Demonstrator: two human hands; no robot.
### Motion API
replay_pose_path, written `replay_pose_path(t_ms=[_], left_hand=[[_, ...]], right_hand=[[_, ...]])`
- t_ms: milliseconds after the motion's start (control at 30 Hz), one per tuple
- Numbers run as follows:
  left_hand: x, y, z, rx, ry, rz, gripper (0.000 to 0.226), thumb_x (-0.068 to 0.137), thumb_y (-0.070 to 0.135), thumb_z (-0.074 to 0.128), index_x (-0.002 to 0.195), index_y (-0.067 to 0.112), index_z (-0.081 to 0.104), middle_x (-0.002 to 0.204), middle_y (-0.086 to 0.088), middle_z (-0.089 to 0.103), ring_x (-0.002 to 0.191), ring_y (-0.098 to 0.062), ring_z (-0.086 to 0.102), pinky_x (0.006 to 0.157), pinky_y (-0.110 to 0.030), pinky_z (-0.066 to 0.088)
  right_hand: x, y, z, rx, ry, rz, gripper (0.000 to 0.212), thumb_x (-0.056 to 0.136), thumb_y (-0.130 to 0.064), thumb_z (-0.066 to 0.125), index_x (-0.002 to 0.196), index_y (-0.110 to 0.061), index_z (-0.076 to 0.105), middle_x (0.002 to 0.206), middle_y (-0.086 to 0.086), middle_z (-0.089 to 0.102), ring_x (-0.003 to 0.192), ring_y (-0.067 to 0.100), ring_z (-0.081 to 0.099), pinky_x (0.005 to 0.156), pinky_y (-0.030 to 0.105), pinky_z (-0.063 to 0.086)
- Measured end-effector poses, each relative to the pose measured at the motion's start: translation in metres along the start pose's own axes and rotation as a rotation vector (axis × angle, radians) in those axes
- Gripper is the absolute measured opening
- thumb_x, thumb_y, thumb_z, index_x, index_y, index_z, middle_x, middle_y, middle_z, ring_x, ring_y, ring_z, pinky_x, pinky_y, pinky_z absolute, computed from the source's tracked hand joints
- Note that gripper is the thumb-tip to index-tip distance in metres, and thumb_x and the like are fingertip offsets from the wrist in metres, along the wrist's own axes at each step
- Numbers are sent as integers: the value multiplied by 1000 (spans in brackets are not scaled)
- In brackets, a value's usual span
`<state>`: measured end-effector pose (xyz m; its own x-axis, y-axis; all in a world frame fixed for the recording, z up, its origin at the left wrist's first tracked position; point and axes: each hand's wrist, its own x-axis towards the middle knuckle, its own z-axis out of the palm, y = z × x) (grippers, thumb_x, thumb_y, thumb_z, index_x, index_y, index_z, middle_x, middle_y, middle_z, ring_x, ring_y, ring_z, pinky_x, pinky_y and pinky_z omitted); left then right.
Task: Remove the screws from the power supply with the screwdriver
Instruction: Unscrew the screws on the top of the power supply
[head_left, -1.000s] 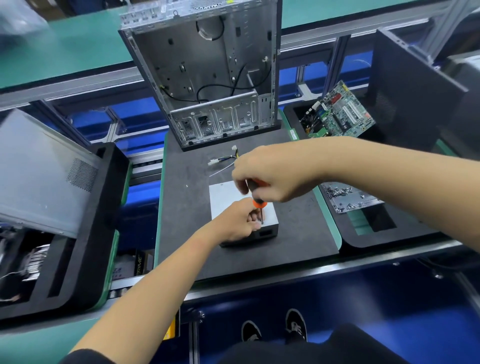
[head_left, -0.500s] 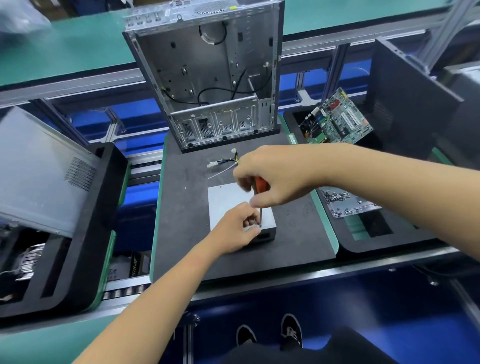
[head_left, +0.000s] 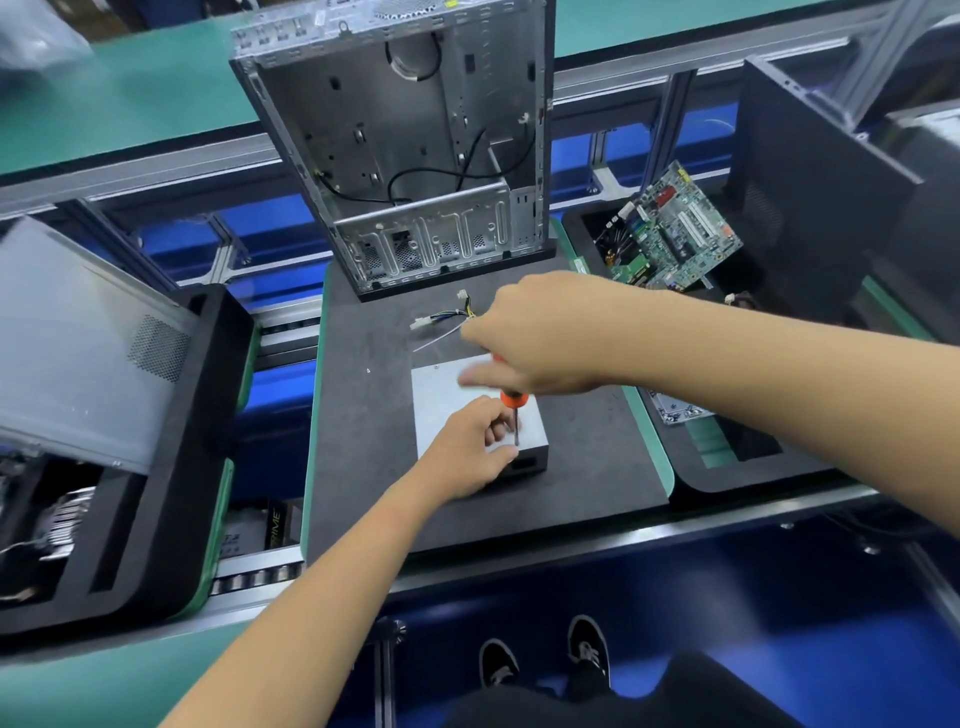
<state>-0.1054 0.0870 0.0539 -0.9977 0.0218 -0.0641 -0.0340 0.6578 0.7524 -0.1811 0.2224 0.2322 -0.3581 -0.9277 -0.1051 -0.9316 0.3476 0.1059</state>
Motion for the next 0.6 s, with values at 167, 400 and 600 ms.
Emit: replay_pose_path(t_ms=[167,400,600], left_hand=[[-1,2,0,7,19,-5,18,78,7,68,94,9,59,79,8,47,64,-5,42,66,-13,40],[-1,5,-1,15,11,-37,27,78,7,69,77,27,50,75,11,48,61,-3,43,63,-8,38],[-3,3,0,-22,42,-20,13,77,3,69,87,7,62,74,11,49,61,2,45,63,-9,39]], right_hand=[[2,6,-6,304,-119,-120,10,88,-23,57,94,-20,50,78,-9,54,79,19,53,62,35,41],[2,2,-7,206,-91,-17,27,93,-44,49,84,-19,44,70,-8,42,67,18,45,51,33,33],[2,-2,-3,288,-97,-140,10,82,-19,56,91,-21,53,76,-13,48,71,7,43,59,30,38]])
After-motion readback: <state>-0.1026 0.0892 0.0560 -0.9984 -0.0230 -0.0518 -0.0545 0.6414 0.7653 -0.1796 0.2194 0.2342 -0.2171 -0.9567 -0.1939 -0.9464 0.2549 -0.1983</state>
